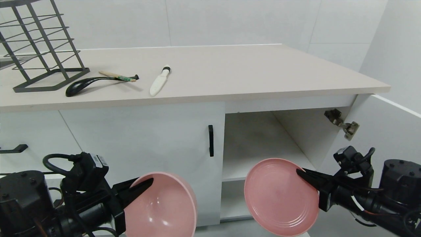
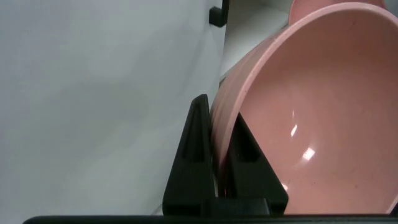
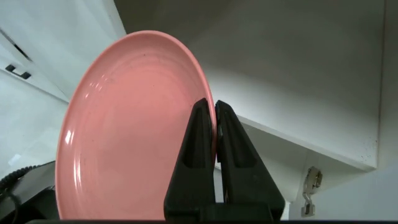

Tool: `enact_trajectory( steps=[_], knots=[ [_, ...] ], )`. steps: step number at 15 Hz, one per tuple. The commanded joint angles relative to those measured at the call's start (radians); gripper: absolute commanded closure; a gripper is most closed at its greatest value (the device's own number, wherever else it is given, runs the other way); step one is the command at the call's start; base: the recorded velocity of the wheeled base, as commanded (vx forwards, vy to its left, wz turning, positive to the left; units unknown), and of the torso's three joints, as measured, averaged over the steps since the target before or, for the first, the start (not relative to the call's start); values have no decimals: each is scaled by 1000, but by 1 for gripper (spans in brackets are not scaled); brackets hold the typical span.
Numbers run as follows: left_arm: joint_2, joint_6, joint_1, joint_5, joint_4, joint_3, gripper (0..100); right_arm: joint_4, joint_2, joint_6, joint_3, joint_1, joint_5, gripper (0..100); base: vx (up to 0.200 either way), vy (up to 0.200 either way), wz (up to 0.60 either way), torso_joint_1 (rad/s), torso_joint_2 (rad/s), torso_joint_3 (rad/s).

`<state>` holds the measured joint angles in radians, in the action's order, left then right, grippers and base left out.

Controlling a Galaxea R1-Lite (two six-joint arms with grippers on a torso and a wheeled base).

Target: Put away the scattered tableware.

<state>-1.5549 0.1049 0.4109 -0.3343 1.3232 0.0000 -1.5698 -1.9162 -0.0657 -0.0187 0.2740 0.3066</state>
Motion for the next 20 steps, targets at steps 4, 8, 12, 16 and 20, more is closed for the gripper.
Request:
enact_trajectory(
  steps=[4, 8, 12, 16, 20],
  knots=[
    [10, 24, 0, -2, -29, 0, 100, -1, -7, 9, 19, -62, -12, 100, 100, 0, 0, -4, 1, 37],
    [3, 32, 0, -2, -32, 0, 100, -1, -32, 11, 19, -27, -198, 100, 0, 0, 0, 0, 0, 0],
    [3, 32, 0, -2, -32, 0, 100, -1, -46, 18, -21, -22, -196, 100, 0, 0, 0, 0, 0, 0],
    [9, 32, -1, 0, -30, 0, 100, -1, -75, 158, -49, -6, -196, 100, 0, 0, 0, 0, 0, 0],
    [1, 32, -3, 0, -32, 0, 100, -1, -113, 254, -53, 57, -198, 100, 0, 0, 0, 0, 0, 0]
  ],
)
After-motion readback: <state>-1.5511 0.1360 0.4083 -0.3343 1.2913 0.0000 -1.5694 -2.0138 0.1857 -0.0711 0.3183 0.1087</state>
